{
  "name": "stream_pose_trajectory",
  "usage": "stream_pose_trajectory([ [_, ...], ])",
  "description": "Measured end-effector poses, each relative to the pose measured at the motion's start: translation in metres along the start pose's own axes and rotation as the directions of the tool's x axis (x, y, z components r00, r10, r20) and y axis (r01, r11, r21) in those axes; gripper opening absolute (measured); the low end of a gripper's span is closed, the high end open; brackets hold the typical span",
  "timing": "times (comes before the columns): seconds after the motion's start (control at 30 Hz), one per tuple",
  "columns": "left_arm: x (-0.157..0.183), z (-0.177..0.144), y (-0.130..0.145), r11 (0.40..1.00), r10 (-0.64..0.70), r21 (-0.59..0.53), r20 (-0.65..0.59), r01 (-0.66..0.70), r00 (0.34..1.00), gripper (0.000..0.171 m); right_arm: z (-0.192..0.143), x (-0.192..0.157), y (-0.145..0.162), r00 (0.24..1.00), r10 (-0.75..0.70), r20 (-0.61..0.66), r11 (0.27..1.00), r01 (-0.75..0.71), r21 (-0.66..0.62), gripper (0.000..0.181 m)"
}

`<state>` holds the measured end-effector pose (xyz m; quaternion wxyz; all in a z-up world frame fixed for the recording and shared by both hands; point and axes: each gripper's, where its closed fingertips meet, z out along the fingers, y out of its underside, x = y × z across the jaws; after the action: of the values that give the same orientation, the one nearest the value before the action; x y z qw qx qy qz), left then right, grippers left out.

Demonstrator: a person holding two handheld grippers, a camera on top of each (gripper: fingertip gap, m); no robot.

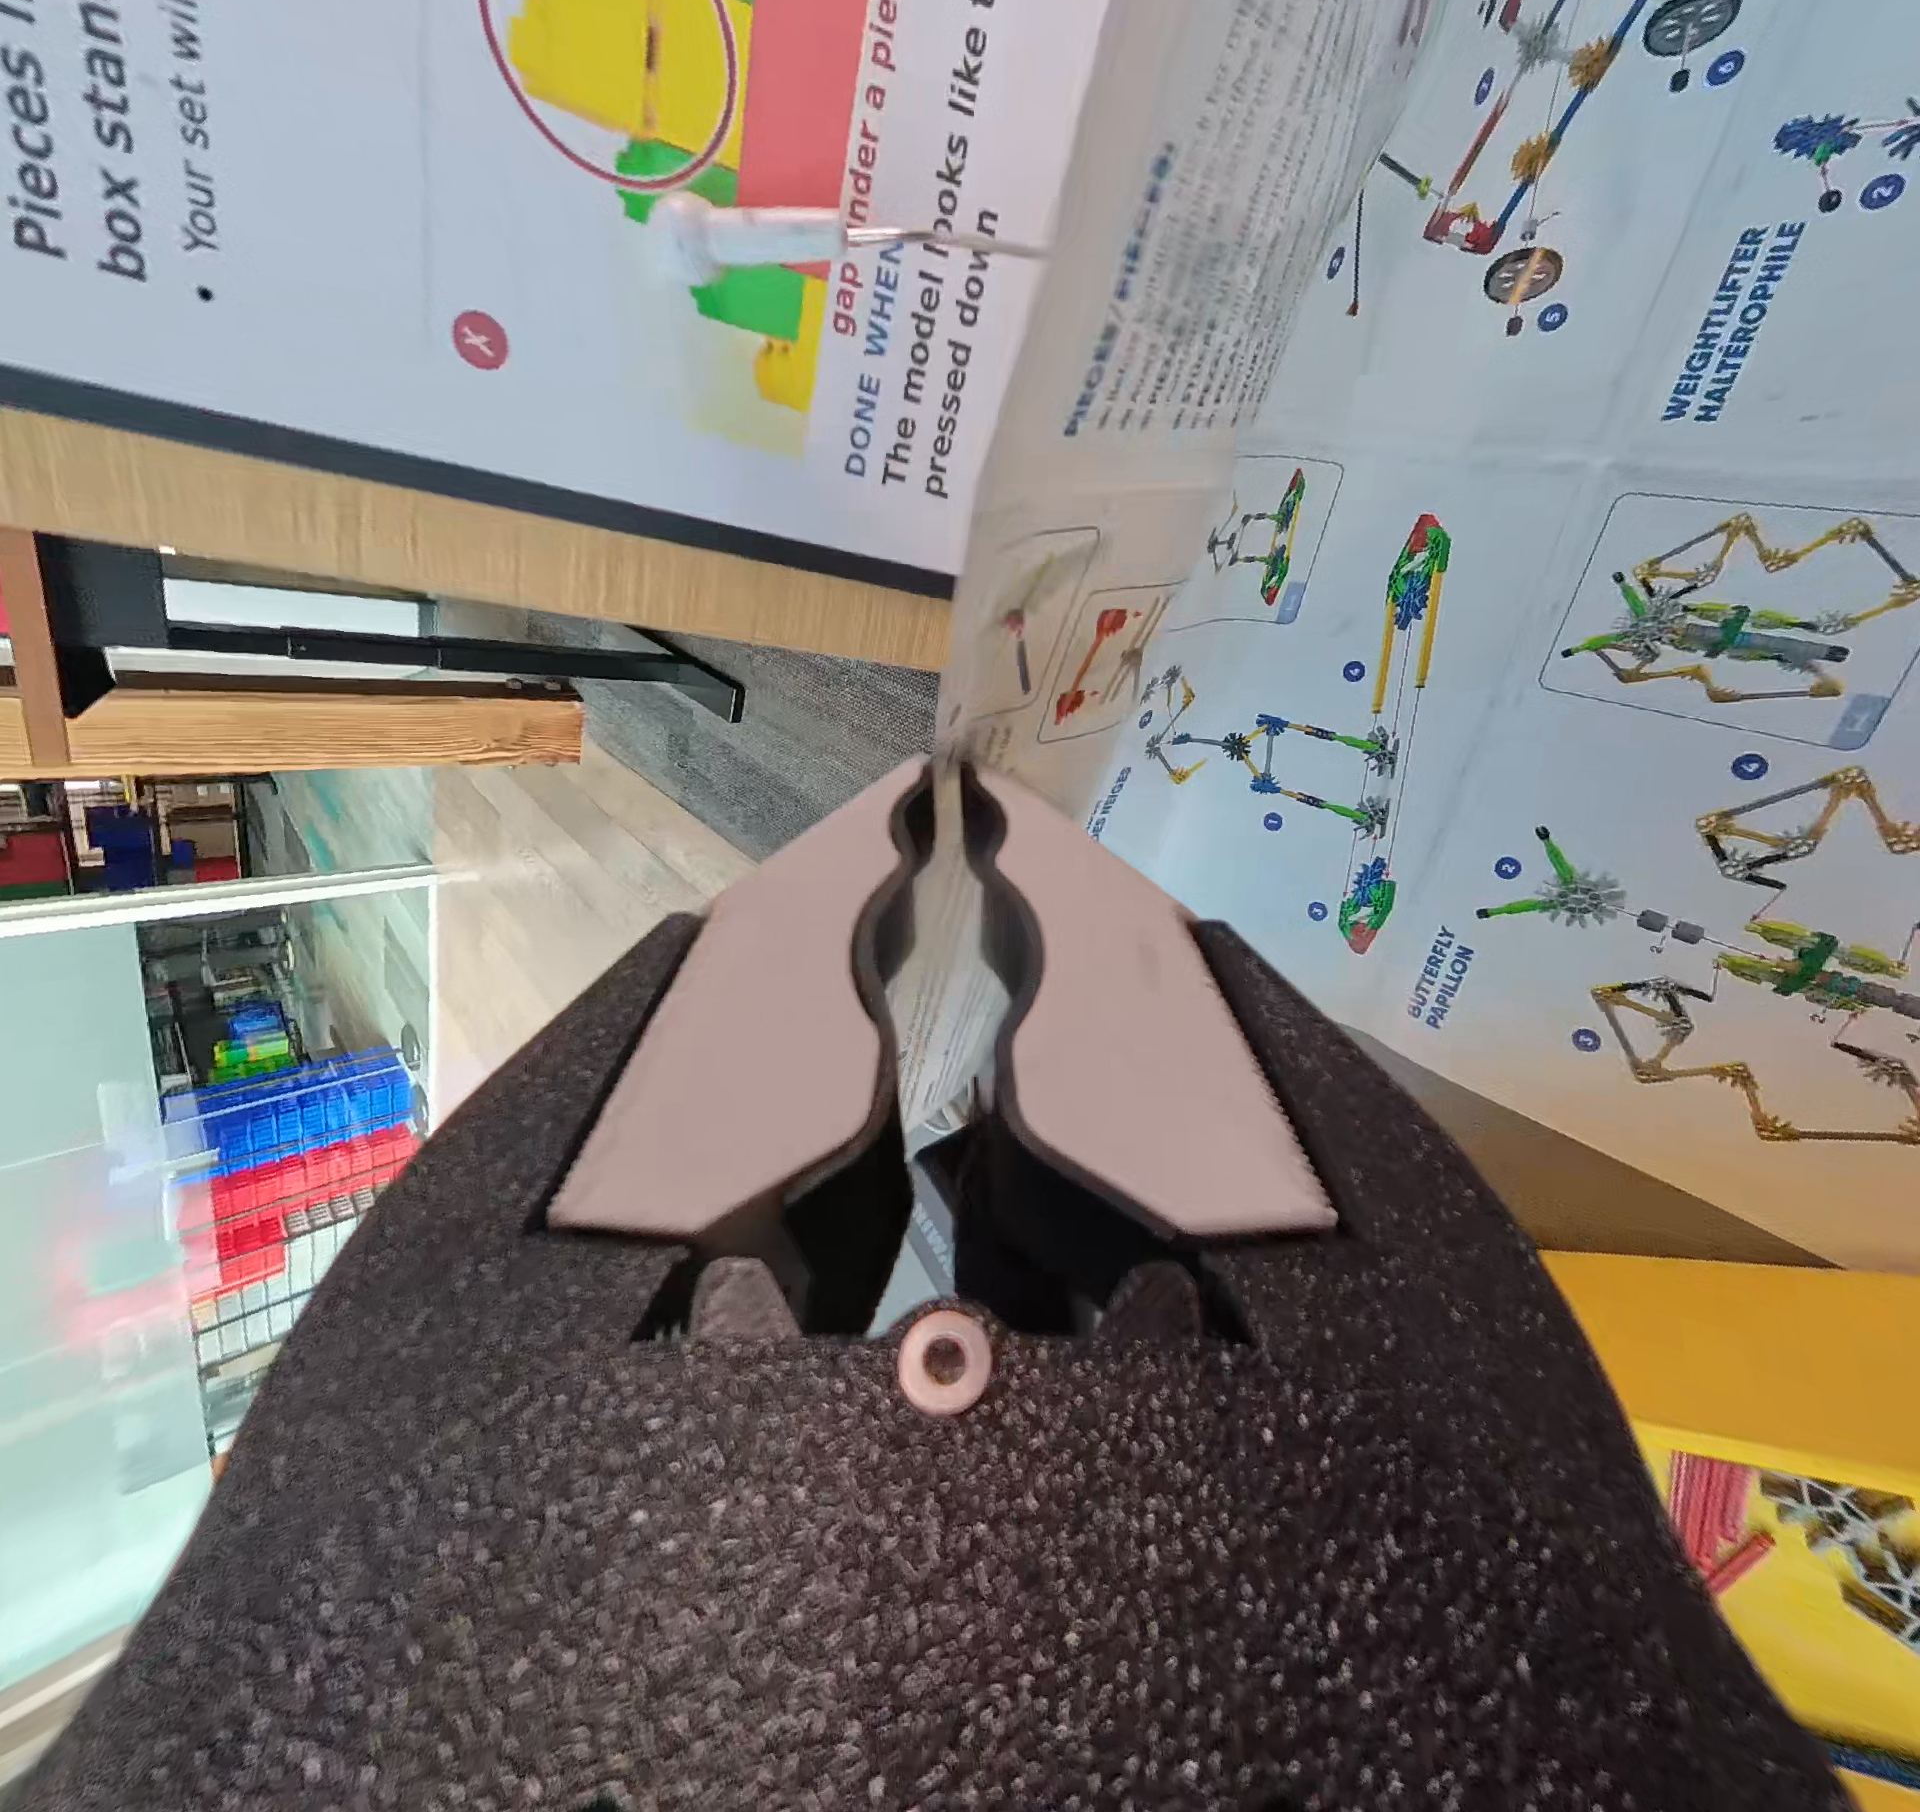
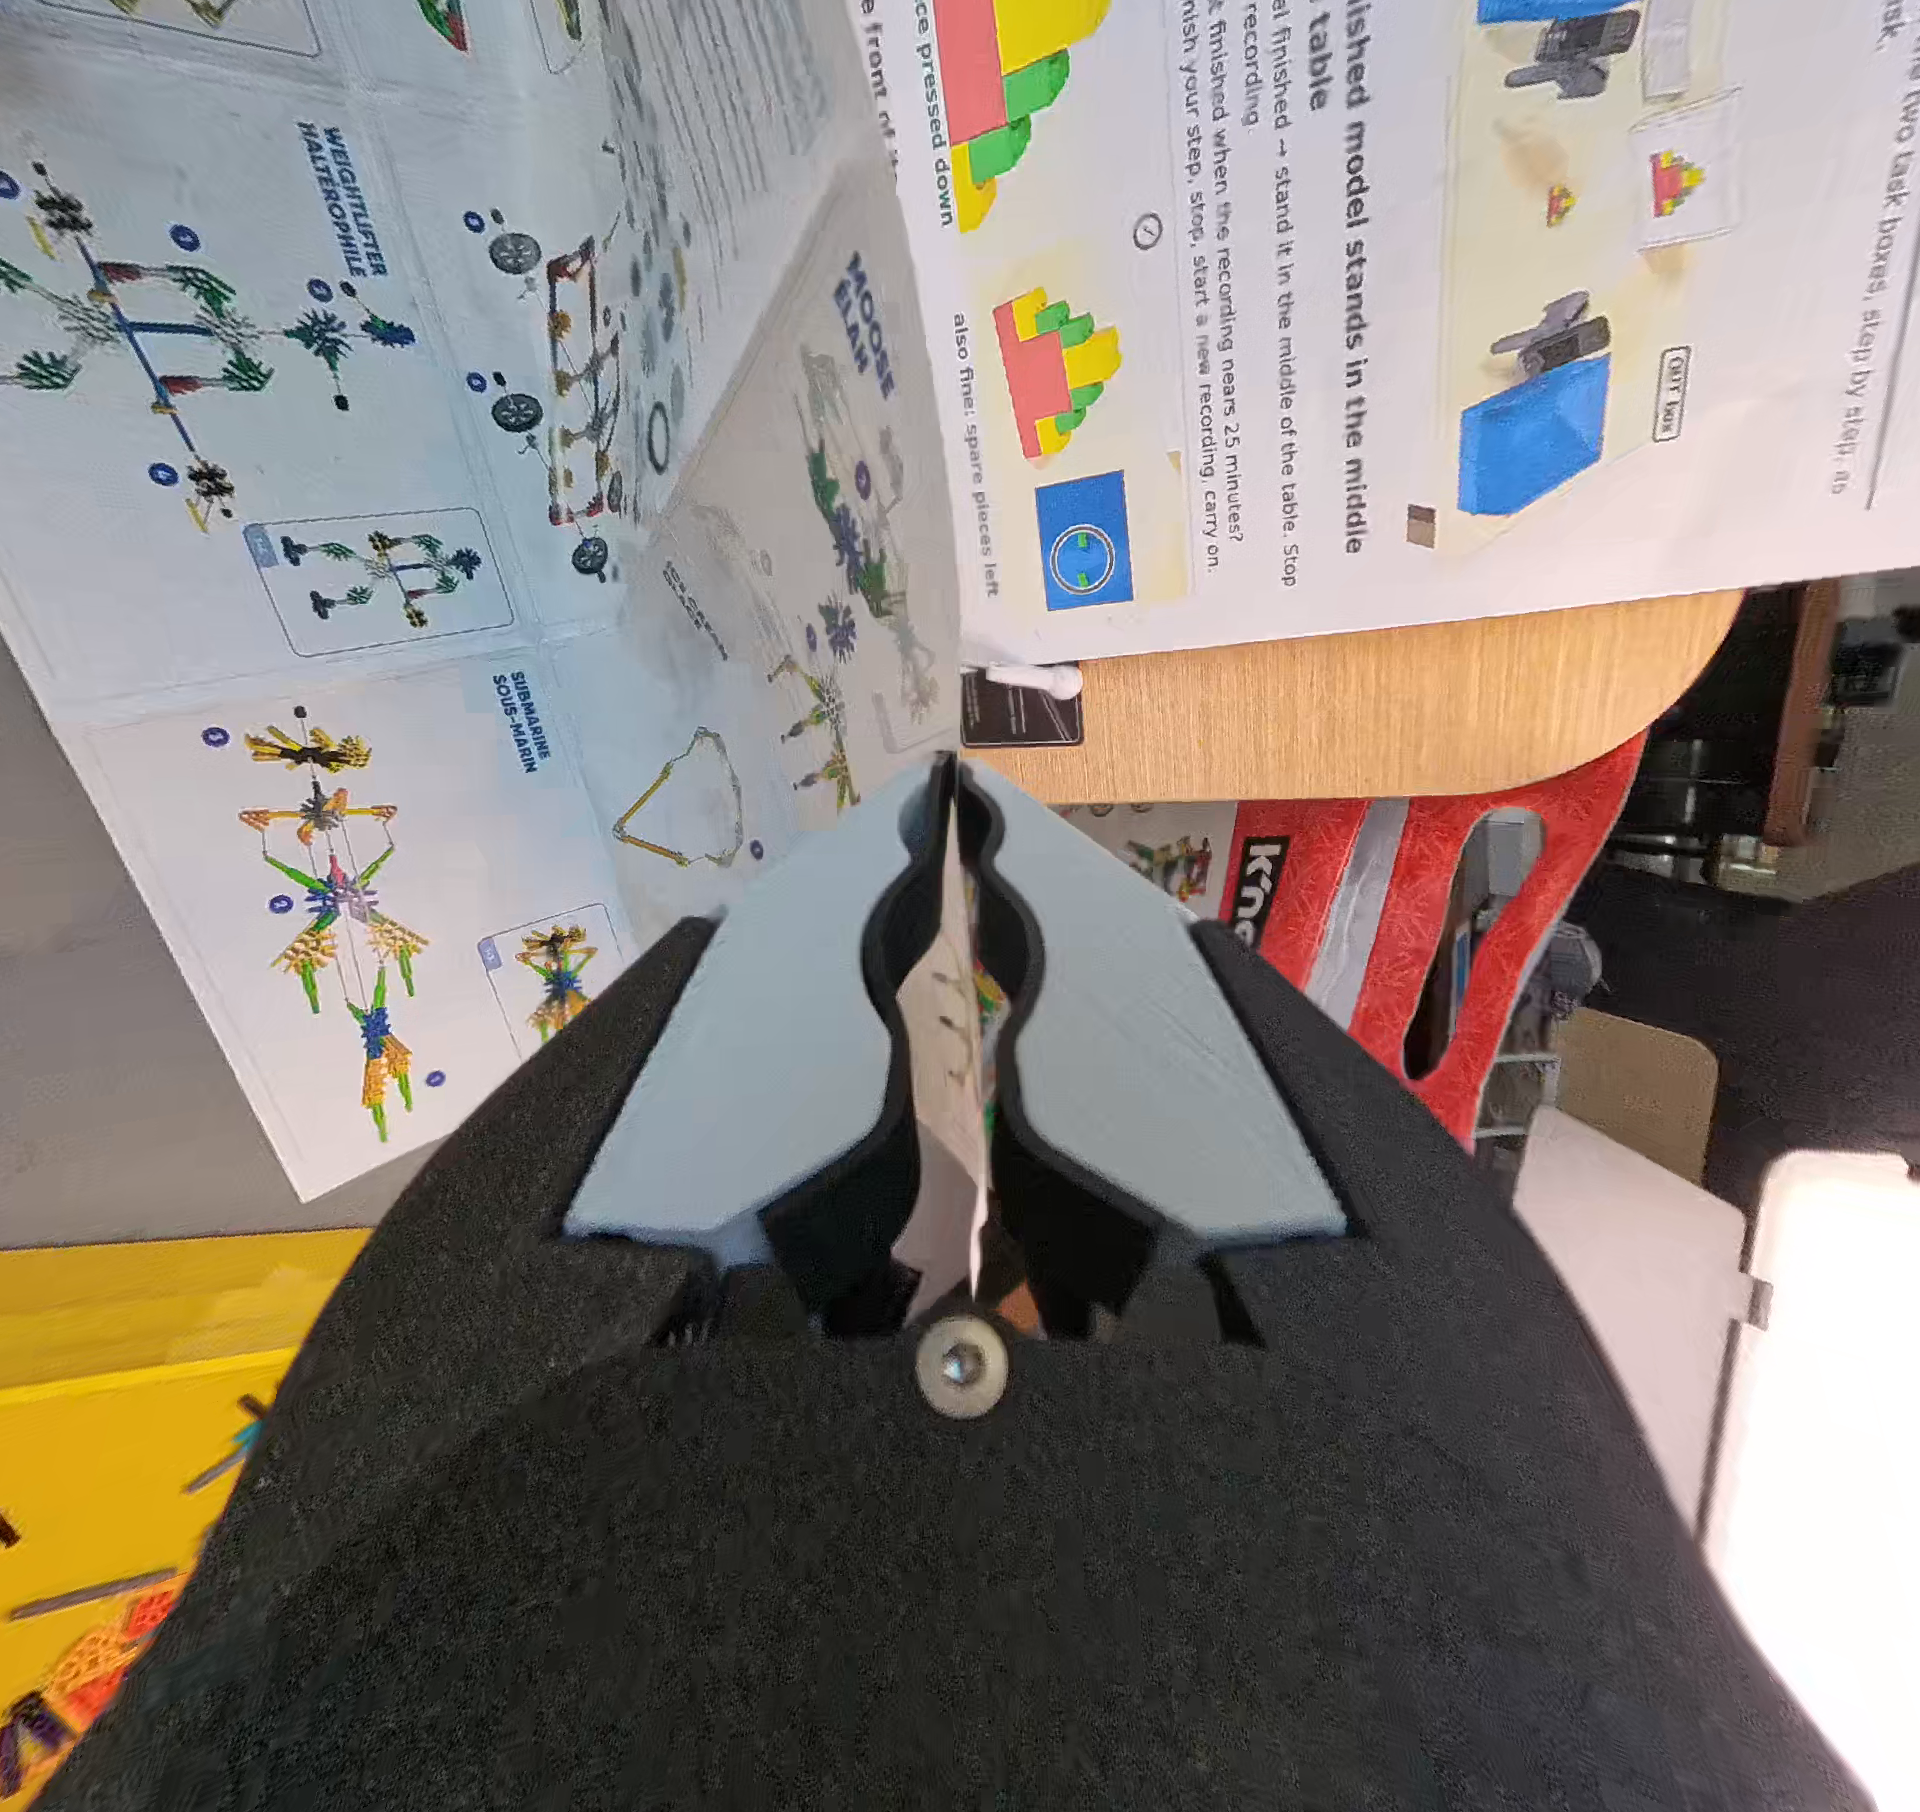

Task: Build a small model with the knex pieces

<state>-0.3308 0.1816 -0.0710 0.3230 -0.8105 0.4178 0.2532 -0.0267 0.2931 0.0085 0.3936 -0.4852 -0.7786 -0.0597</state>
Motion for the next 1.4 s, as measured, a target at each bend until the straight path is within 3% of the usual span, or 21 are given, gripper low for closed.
stream_pose_trajectory([
  [0.2,-0.041,-0.02,-0.053,0.989,-0.057,0.136,0.028,0.052,0.998,0.0,0.002,0.035,0.047,0.981,0.178,-0.082,0.984,-0.176,0.023,0.0],
  [0.37,-0.063,-0.014,-0.088,0.994,-0.011,0.112,0.116,-0.002,0.993,0.0,0.021,0.046,0.083,0.95,0.258,-0.175,0.965,-0.262,-0.001,0.0],
  [0.5,-0.064,-0.008,-0.095,0.993,0.009,0.112,0.198,-0.032,0.98,0.004,0.03,0.048,0.099,0.94,0.224,-0.258,0.969,-0.243,-0.046,0.004],
  [0.63,-0.07,-0.014,-0.086,0.991,-0.059,0.135,0.262,0.024,0.963,0.021,0.029,0.051,0.106,0.923,0.234,-0.306,0.964,-0.26,-0.05,0.019],
  [0.8,-0.084,-0.041,-0.072,0.978,-0.164,0.187,0.386,0.097,0.908,0.022,0.008,0.062,0.104,0.878,0.26,-0.402,0.957,-0.291,-0.016,0.034],
  [0.9,-0.081,-0.072,-0.07,0.941,-0.285,0.29,0.398,0.176,0.872,0.022,-0.015,0.062,0.098,0.846,0.283,-0.451,0.952,-0.305,0.026,0.042],
  [1.03,-0.037,-0.115,-0.069,0.858,-0.43,0.423,0.282,0.291,0.858,0.022,-0.058,0.031,0.065,0.819,0.361,-0.446,0.932,-0.309,0.188,0.044],
  [1.17,0.054,-0.149,-0.065,0.714,-0.554,0.535,0.038,0.451,0.832,0.022,-0.092,-0.055,0.01,0.835,0.487,-0.255,0.836,-0.361,0.413,0.042],
  [1.27,0.133,-0.149,-0.055,0.6,-0.633,0.526,-0.15,0.603,0.76,0.021,-0.088,-0.142,-0.021,0.851,0.52,-0.073,0.775,-0.434,0.46,0.04],
  [1.4,0.224,-0.121,-0.044,0.47,-0.726,0.389,-0.34,0.793,0.597,0.021,-0.055,-0.243,-0.052,0.818,0.56,0.133,0.708,-0.555,0.437,0.042],
])
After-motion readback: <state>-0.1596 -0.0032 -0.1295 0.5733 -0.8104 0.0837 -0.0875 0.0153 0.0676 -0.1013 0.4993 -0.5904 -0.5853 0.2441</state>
